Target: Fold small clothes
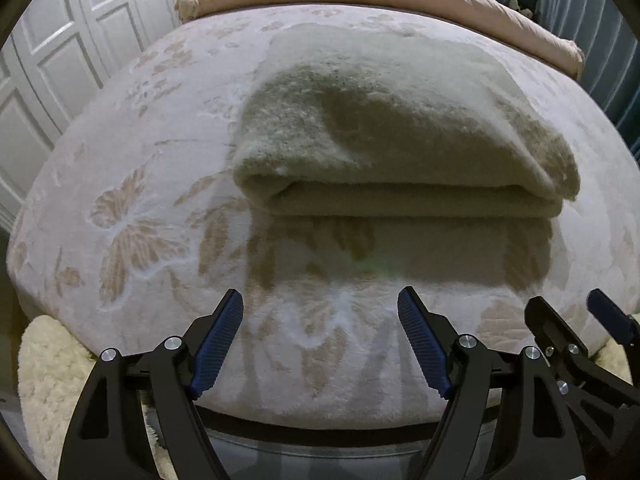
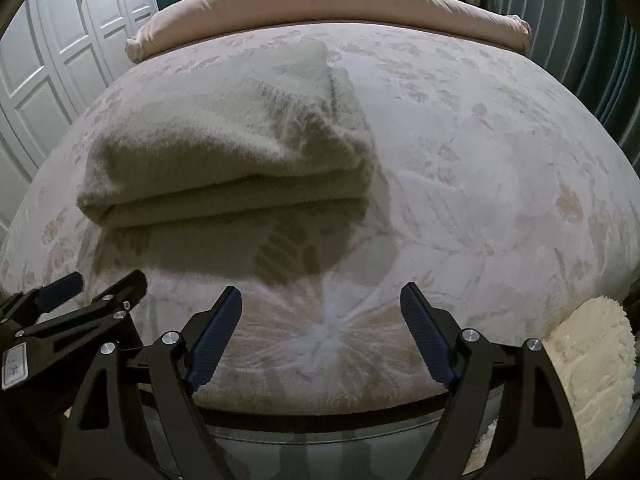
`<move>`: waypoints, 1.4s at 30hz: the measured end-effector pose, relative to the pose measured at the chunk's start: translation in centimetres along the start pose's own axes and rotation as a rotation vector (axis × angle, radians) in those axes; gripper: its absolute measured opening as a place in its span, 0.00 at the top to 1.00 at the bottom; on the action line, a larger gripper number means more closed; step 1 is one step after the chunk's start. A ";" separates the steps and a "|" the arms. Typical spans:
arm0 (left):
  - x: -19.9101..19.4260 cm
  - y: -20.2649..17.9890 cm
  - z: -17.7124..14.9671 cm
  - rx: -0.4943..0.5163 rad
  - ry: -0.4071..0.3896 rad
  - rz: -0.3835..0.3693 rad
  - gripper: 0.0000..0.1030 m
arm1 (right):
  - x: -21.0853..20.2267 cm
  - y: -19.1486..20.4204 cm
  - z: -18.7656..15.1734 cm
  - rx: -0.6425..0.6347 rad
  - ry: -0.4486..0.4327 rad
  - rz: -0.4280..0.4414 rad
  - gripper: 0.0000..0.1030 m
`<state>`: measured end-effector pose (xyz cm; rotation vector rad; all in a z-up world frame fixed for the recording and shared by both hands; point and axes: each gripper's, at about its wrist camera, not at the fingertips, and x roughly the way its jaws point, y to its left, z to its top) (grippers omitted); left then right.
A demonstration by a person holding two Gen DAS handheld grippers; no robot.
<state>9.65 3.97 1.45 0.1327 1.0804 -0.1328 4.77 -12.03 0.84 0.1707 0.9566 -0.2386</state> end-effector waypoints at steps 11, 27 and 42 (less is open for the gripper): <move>1.0 -0.1 -1.6 -0.009 -0.029 0.046 0.14 | 2.1 -0.6 -1.9 0.044 0.023 -0.018 0.15; 1.3 0.6 -2.0 -0.043 -0.049 0.041 0.11 | 2.7 -0.2 -2.0 0.024 -0.028 -0.017 0.07; 1.9 1.0 -1.0 -0.042 -0.062 0.058 0.09 | 4.1 0.5 0.1 -0.023 -0.013 -0.018 0.06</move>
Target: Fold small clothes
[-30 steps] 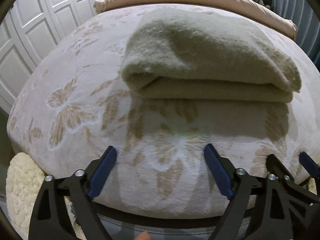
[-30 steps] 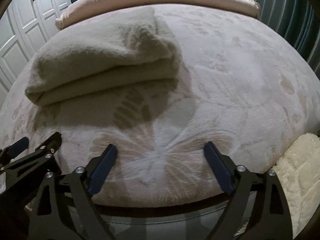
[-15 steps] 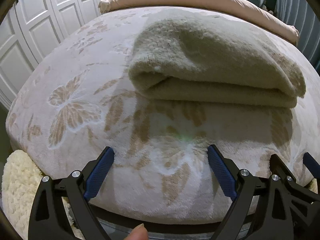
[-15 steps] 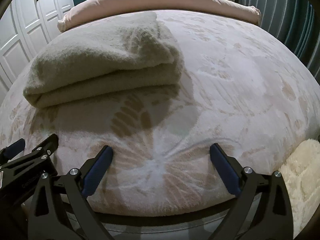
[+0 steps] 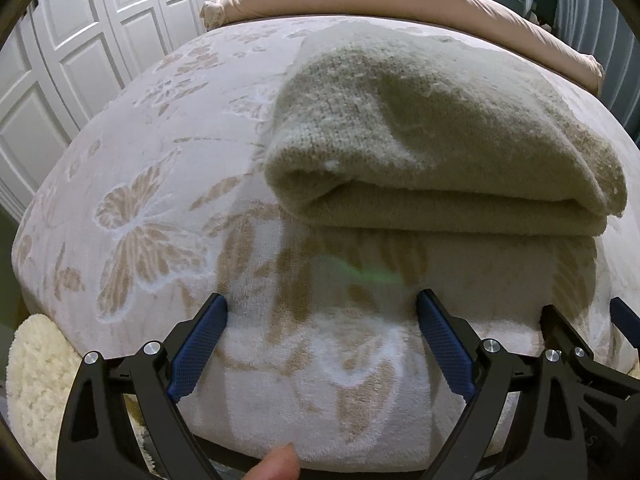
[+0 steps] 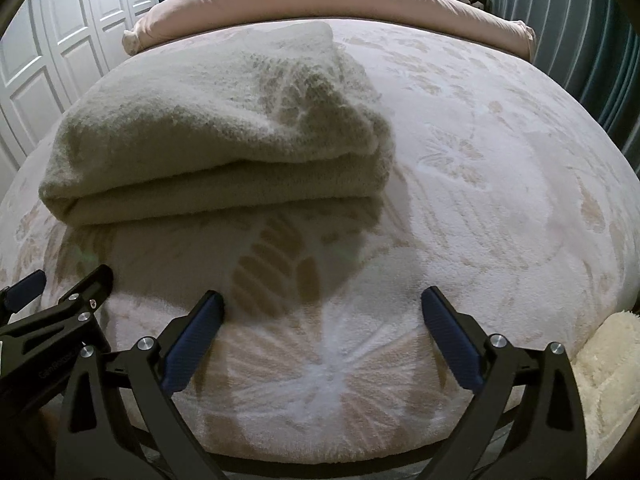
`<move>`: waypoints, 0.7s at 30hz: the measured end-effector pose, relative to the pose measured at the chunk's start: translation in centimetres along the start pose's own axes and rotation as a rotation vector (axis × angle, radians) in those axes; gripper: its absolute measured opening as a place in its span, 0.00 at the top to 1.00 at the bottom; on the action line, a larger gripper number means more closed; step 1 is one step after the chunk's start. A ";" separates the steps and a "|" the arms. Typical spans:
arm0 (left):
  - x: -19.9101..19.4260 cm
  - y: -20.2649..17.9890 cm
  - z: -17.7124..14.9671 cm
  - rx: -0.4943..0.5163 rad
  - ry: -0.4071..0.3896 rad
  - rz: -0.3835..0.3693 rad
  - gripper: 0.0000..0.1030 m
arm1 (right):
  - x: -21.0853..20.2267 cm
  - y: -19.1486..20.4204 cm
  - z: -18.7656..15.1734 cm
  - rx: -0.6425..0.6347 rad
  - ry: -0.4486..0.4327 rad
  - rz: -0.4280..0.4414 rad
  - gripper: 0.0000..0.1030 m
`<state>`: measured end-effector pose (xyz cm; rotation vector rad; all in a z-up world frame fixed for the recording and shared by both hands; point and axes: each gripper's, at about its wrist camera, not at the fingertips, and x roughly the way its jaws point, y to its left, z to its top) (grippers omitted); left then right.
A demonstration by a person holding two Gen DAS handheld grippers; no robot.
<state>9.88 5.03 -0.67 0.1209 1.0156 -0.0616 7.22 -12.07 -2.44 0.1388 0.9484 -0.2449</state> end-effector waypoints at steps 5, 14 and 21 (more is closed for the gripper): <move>0.1 0.1 0.3 -0.008 0.028 0.002 0.09 | 0.2 0.0 0.2 0.002 0.007 -0.002 0.05; 0.8 0.6 1.0 -0.022 0.052 0.009 0.05 | 0.6 0.0 0.5 0.007 0.019 -0.004 0.05; 0.7 0.5 0.9 -0.024 0.051 0.010 0.05 | 0.5 0.1 0.4 0.008 0.017 -0.008 0.05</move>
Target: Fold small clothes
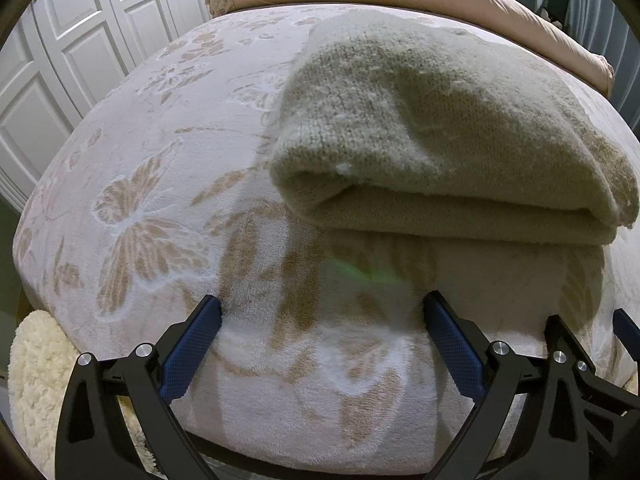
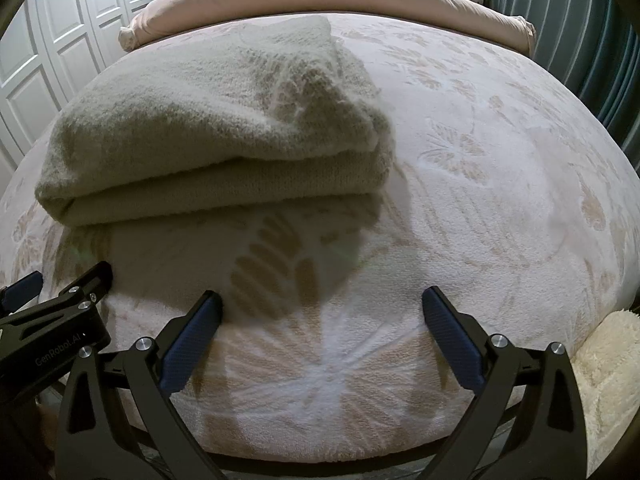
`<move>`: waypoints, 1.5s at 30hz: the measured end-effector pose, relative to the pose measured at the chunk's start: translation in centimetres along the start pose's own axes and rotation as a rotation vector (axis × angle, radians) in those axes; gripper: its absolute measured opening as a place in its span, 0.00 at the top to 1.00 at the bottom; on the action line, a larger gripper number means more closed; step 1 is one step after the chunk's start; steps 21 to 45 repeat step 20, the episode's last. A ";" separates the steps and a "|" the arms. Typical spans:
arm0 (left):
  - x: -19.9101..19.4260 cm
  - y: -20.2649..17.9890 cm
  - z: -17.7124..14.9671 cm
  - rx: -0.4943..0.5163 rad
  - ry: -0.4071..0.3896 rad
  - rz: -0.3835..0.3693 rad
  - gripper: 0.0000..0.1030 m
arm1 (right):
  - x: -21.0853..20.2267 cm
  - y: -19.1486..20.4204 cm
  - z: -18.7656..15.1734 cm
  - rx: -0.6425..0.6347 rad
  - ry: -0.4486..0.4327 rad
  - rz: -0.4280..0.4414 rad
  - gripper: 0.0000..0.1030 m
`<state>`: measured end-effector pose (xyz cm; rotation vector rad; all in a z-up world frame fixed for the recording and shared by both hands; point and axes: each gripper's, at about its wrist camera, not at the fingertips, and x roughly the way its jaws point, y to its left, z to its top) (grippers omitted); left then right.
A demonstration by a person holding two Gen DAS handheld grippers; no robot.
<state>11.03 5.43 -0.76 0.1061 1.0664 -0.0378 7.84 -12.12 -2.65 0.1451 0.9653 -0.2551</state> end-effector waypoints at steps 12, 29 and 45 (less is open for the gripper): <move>-0.1 -0.1 -0.1 -0.002 0.002 0.002 0.05 | 0.0 0.0 0.0 0.001 0.001 -0.001 0.05; 0.0 -0.1 0.1 -0.002 0.004 0.003 0.05 | 0.0 0.1 -0.1 0.004 0.003 -0.004 0.05; 0.0 -0.1 0.1 -0.002 0.004 0.003 0.05 | 0.0 0.1 -0.1 0.004 0.003 -0.004 0.05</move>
